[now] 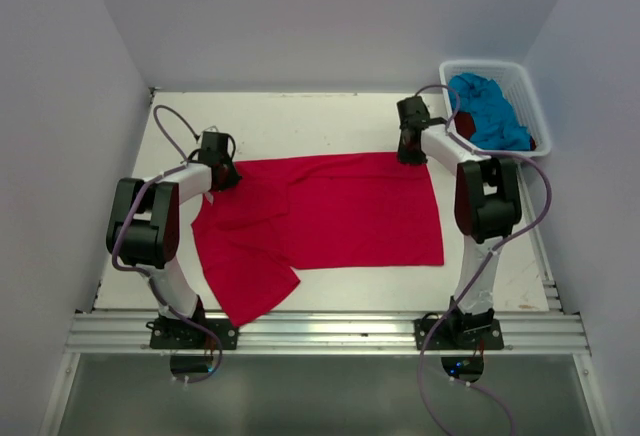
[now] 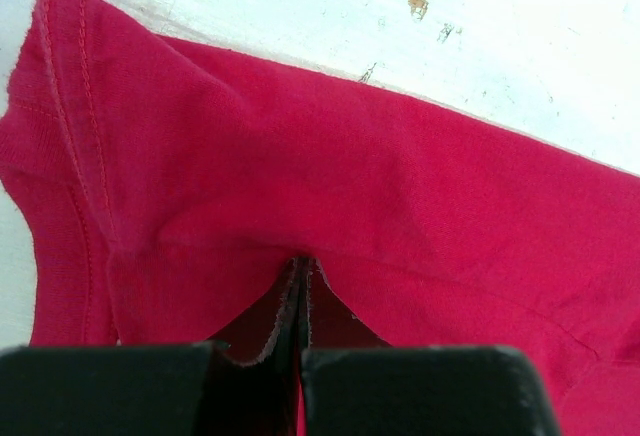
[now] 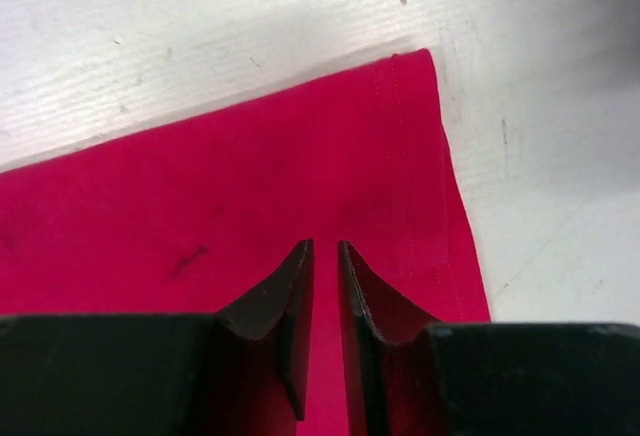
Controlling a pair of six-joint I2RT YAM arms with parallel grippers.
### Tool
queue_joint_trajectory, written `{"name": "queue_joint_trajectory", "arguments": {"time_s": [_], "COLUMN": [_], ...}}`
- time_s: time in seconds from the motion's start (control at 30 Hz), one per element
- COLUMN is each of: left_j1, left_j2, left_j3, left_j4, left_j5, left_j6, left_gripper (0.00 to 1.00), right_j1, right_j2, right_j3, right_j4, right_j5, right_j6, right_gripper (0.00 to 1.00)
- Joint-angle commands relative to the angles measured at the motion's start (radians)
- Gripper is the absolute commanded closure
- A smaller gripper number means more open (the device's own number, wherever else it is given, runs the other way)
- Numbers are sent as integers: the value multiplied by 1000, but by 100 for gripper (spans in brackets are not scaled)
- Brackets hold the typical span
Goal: Fold and stack the t-shirts
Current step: Fold the flattened tshirt in 1/3 of the way
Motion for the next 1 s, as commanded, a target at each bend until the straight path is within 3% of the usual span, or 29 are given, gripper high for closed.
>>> {"name": "queue_joint_trajectory", "arguments": {"time_s": [0.0,0.43,0.77,0.97], "left_j1": [-10,-10,-10,-10], "left_j2": [-2,-5,-4,-4], "left_j3": [-26,-27,-27,-29], "left_j4": [-46,-46,-47,-47], "left_j5": [-11,-15,-22,-22], "left_j6": [28,27,27,28], "left_gripper": [100,100,100,100], "right_j1": [-2,-37,-74,-62], "right_j2": [43,104,94,-113], "right_j3": [24,102,95,-25], "right_j4": [-10,-215,-202,-42], "right_j5": [8,322,309,177], "right_j6": [14,140,151,85], "right_gripper": [81,81,81,75]}}
